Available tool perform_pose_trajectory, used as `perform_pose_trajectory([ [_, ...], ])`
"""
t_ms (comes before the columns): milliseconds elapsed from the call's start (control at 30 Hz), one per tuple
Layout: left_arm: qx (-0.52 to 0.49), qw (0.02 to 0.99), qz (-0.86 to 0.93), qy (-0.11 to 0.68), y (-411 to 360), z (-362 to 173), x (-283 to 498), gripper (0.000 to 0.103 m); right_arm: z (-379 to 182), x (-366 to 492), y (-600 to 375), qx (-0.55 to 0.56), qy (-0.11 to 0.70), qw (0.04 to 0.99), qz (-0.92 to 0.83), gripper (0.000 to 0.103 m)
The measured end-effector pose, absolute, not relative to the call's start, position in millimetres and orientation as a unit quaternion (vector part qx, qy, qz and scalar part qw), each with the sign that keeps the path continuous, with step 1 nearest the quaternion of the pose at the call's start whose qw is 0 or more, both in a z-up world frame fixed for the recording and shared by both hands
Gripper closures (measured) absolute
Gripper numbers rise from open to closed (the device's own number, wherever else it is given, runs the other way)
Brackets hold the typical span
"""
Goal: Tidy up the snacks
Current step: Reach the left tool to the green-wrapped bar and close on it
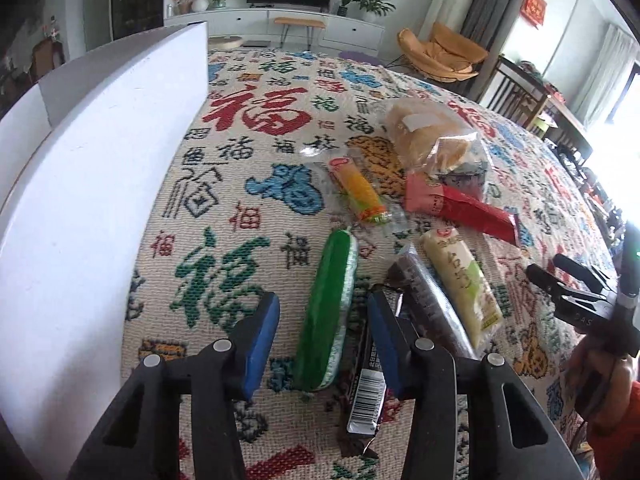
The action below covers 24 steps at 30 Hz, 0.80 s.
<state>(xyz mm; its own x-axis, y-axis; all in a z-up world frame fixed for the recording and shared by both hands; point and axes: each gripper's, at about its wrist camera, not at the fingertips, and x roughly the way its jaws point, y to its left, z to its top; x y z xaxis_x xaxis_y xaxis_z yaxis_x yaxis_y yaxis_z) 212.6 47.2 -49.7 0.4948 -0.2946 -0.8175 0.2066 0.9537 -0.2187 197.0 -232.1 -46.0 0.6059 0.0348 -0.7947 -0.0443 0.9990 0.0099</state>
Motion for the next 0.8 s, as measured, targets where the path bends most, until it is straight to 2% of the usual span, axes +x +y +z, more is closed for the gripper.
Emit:
perform_pose_trajectory([
  [133,-0.027,0.852,-0.172,0.493,29,-54,218,0.055,-46,197,-232,-0.005,0.443,0.896,0.022,0.012],
  [167,-0.026,0.849,-0.172,0.498,26,-55,221,0.060,-46,197,-232,-0.005,0.443,0.896,0.022,0.012],
  [300,-0.010,0.851,-0.150,0.504,21,-56,215,0.062,-46,197,-232,-0.005,0.443,0.896,0.022,0.012],
  [500,-0.027,0.856,-0.092,0.507,41,-56,159,0.062,-46,197,-232,-0.006,0.443,0.896,0.022,0.012],
  [600,-0.068,0.859,-0.087,0.501,57,-60,137,0.060,-46,197,-232,-0.006,0.443,0.896,0.022,0.012],
  [667,-0.094,0.858,-0.103,0.495,64,-60,131,0.052,-46,197,-232,-0.006,0.443,0.896,0.022,0.012],
  [733,-0.118,0.857,-0.105,0.490,72,-57,128,0.039,-46,197,-232,-0.006,0.443,0.896,0.022,0.012],
  [800,-0.138,0.861,-0.104,0.478,80,-51,127,0.038,-46,197,-232,-0.005,0.443,0.896,0.022,0.012],
])
